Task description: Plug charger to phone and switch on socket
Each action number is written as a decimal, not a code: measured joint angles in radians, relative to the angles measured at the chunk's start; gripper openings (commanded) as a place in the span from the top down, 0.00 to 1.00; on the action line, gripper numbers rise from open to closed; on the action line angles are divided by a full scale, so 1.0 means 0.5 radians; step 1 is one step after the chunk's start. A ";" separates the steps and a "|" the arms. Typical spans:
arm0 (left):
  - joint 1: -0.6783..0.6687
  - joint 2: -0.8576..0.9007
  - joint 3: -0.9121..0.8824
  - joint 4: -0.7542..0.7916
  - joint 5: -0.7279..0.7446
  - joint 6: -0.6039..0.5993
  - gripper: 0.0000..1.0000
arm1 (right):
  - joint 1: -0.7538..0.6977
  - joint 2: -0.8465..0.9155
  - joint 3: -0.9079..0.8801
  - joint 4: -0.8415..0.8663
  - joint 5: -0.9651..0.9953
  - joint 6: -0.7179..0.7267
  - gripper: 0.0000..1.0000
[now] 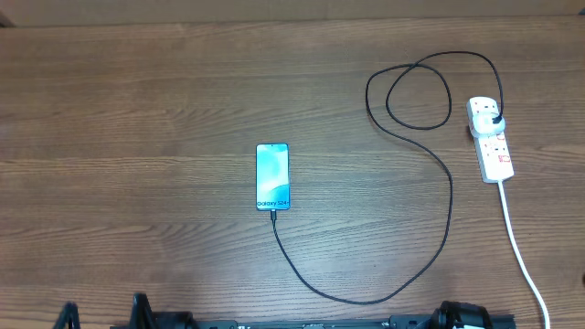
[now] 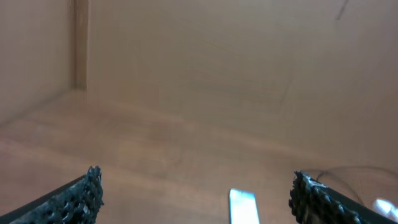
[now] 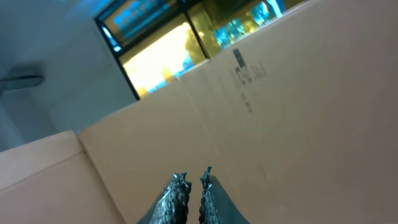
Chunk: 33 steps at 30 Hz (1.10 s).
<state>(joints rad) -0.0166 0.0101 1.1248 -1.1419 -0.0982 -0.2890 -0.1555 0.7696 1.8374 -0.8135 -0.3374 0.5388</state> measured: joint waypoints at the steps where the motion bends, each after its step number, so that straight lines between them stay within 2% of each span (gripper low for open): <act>1: 0.000 0.000 -0.056 0.085 0.000 -0.003 0.00 | 0.005 -0.040 -0.045 0.039 -0.001 0.000 0.88; 8: -0.001 0.000 -0.606 0.625 0.050 -0.038 0.01 | 0.011 -0.326 -0.319 0.257 -0.001 -0.001 0.83; 15: 0.000 0.001 -1.260 1.317 0.072 -0.053 0.00 | 0.011 -0.471 -0.337 0.302 -0.001 -0.002 0.81; 22: 0.000 0.002 -1.713 1.643 0.077 -0.053 0.00 | 0.011 -0.539 -0.342 0.301 0.000 -0.002 0.81; 33: -0.001 0.002 -2.193 2.168 0.077 -0.053 0.00 | 0.011 -0.745 -0.343 0.309 0.001 -0.002 0.79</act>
<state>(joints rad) -0.0170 0.0113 0.0280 -0.0578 -0.0597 -0.3157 -0.1497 0.3973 1.6657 -0.6590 -0.3370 0.5381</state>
